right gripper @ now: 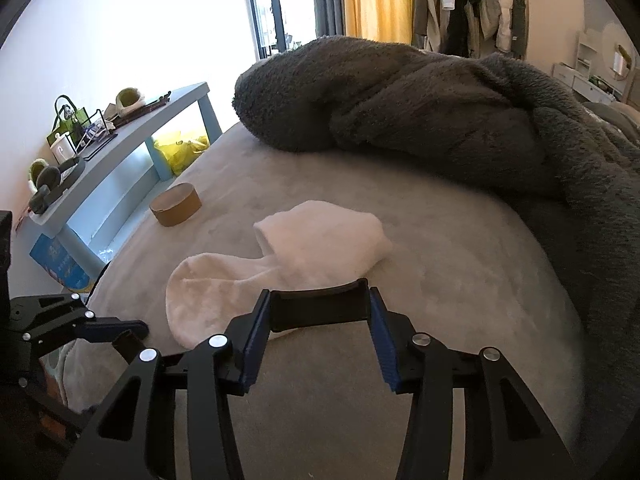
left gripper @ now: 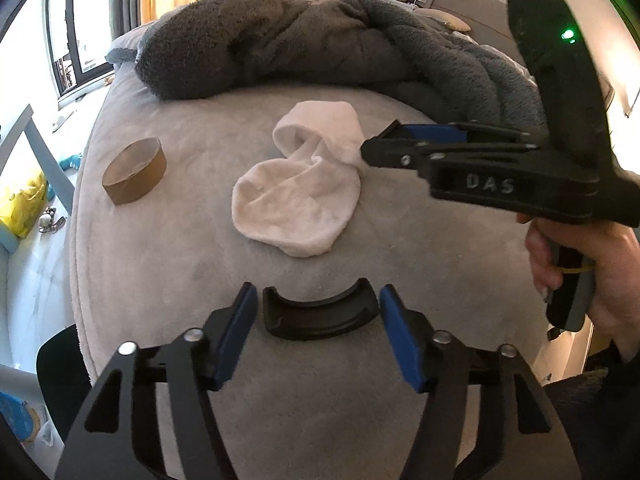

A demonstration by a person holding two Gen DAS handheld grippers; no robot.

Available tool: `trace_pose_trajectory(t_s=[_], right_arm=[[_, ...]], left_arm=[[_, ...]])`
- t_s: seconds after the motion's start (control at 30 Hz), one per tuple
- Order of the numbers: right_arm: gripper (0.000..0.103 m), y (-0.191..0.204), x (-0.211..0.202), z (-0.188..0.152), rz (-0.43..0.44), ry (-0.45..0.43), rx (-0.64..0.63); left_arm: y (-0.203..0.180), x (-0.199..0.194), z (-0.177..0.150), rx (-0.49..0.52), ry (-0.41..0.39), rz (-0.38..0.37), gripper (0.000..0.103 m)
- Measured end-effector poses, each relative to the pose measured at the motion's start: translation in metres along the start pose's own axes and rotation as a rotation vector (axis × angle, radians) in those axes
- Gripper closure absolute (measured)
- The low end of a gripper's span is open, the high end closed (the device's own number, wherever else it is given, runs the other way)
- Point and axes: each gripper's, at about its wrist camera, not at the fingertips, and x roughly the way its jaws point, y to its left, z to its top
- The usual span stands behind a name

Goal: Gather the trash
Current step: 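Carry both black plastic pieces over the green bin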

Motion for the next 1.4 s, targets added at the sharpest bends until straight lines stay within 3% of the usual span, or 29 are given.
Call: trace_pose_trajectory(t_s=[0.07,0.17,0.53,1.4], right_arm=[[0.055,0.000,-0.003,0.001,-0.001,-0.003,-0.001],[0.055,0.003,-0.007,0.004,-0.003,-0.012,-0.003],[0.055,0.029,-0.012,0.023,0.009,-0.031,-0.033],[0.055,0.166,0.015,0.084,0.131,-0.071,-0.164]], left_arm=[[0.000,0.001,0.001,0.004,-0.002,0.019,0.050],[0.001,-0.001,0.000,-0.007,-0.013,0.011,0.053],[0.019,-0.024,-0.003,-0.034,-0.076,0.012,0.054],[0.146,-0.075,-0.043,-0.237,-0.105,0.149,0.054]])
